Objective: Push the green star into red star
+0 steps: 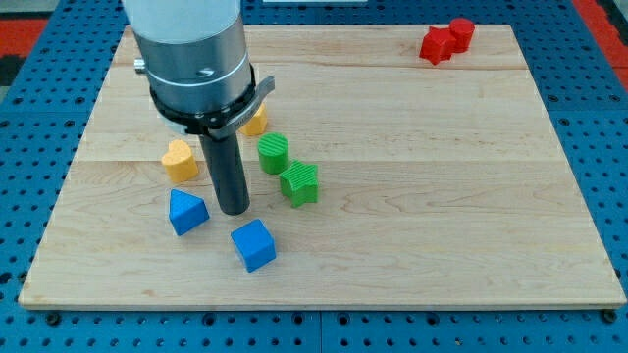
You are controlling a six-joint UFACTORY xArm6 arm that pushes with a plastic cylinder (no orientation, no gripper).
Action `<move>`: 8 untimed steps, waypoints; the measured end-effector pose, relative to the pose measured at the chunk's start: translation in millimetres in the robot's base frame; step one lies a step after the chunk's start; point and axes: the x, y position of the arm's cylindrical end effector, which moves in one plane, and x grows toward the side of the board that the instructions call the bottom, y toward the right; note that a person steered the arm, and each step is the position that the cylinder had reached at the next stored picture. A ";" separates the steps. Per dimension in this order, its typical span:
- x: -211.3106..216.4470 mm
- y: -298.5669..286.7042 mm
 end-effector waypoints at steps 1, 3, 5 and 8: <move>0.4 0.8; -23.9 82.0; -87.2 167.3; -189.6 142.6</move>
